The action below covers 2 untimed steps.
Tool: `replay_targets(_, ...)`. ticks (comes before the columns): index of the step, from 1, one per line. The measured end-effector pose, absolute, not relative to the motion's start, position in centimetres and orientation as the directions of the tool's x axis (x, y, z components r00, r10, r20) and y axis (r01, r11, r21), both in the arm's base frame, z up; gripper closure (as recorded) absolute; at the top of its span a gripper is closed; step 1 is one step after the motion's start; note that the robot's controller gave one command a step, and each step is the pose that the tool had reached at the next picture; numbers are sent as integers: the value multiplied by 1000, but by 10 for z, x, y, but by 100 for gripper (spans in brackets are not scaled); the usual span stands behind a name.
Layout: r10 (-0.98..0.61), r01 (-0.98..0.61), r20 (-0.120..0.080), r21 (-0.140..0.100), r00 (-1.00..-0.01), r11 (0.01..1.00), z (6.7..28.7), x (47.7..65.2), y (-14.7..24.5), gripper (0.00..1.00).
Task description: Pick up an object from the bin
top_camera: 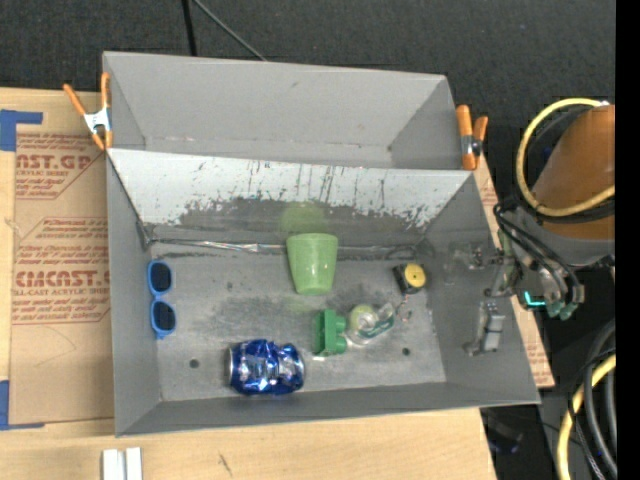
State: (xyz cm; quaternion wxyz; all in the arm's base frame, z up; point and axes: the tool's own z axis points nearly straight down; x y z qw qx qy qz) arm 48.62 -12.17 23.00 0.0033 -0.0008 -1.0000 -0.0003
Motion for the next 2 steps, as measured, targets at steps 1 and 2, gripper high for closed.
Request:
replay_targets(1,-269,-269,5,4,-963,963,107,482,-71,0)
replay_targets(2,-376,-376,-2,-2,-927,927,70,545,-124,0)
